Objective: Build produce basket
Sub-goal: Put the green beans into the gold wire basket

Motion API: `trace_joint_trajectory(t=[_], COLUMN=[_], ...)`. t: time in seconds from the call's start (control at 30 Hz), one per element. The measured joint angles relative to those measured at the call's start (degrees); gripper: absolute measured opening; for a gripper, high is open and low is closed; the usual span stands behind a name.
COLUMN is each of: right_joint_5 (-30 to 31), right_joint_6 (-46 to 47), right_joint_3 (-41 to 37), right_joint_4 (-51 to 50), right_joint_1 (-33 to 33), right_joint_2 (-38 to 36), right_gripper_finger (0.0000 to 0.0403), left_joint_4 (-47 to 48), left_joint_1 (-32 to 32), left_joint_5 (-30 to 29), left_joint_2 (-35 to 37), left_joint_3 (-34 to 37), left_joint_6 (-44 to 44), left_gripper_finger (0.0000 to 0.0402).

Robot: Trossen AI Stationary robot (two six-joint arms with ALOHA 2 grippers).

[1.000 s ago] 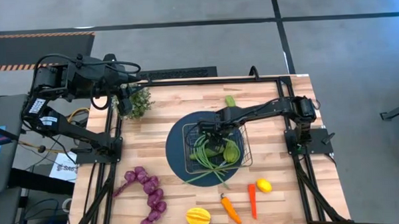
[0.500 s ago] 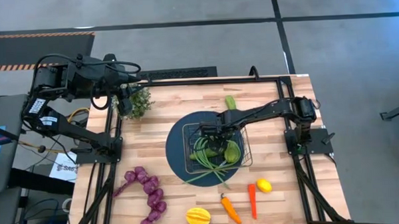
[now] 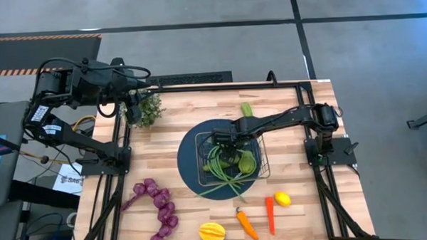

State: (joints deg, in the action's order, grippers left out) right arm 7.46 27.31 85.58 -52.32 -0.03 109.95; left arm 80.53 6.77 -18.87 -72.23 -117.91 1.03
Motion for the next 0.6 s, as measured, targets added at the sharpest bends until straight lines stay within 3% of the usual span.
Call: trace_joint_trajectory(t=[0.2, 0.4, 0.6], right_joint_5=[-3.0, -10.8, -8.1], right_joint_6=[-0.8, -0.1, 3.9], right_joint_3=[0.0, 0.0, 0.0], right_joint_4=[1.1, 2.0, -0.8], right_joint_1=[0.0, -0.7, -1.3], right_joint_2=[0.0, 0.0, 0.0], right_gripper_finger=[0.0256, 0.0256, 0.0256], left_joint_4=[0.0, 0.0, 0.0], left_joint_1=[0.0, 0.0, 0.0], left_joint_5=[-0.1, -0.1, 0.0], left_joint_2=[0.0, 0.0, 0.0], left_joint_3=[0.0, 0.0, 0.0], left_joint_6=[0.0, 0.0, -0.6], left_gripper_finger=[0.0112, 0.0112, 0.0112])
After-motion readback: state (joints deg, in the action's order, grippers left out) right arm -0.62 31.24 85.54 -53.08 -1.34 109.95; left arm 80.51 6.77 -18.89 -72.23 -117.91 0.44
